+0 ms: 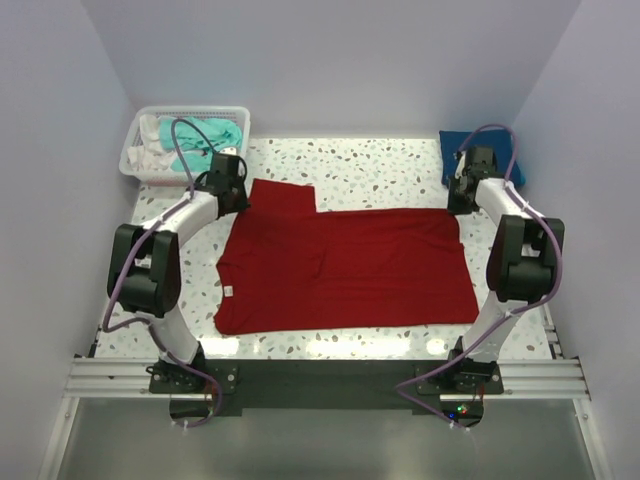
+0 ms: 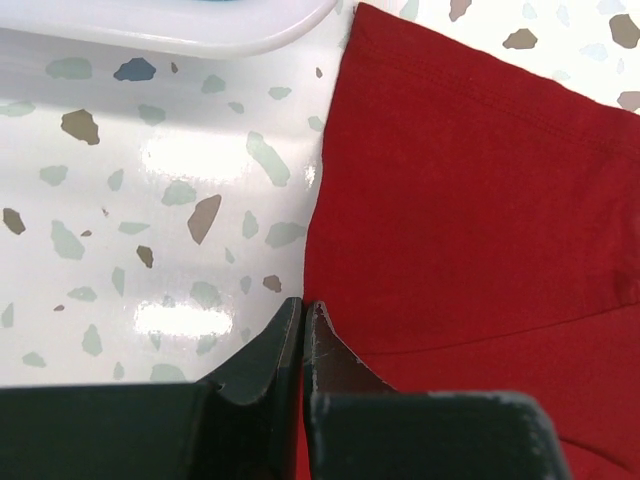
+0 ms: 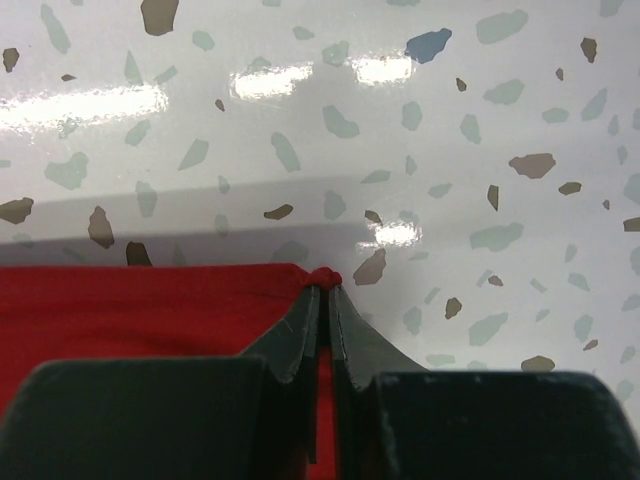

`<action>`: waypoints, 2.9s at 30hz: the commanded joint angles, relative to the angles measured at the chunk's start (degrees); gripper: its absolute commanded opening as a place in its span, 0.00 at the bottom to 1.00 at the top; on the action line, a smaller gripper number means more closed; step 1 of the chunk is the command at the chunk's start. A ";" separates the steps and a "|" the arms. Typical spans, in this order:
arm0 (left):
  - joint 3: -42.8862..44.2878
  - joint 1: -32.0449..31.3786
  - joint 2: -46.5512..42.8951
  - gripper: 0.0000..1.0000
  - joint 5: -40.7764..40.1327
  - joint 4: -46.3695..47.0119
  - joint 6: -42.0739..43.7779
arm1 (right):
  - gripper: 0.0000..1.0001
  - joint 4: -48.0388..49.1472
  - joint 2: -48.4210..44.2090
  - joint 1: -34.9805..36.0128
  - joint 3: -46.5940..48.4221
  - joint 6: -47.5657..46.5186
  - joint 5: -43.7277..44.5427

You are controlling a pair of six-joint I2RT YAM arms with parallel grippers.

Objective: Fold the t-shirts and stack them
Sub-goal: Fold the tshirt

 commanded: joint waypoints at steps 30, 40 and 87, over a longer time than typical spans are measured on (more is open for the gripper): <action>-10.67 0.35 -12.45 0.00 -7.35 -4.97 -3.02 | 0.00 6.04 -21.85 -0.19 -19.72 12.32 14.24; -14.80 0.35 -16.41 0.00 -6.56 -5.06 -3.47 | 0.00 6.83 -24.58 -0.20 -23.85 14.78 16.43; -11.22 0.26 -13.63 0.73 -2.26 -3.39 -3.91 | 0.63 10.51 -17.66 11.75 -13.49 20.92 -15.16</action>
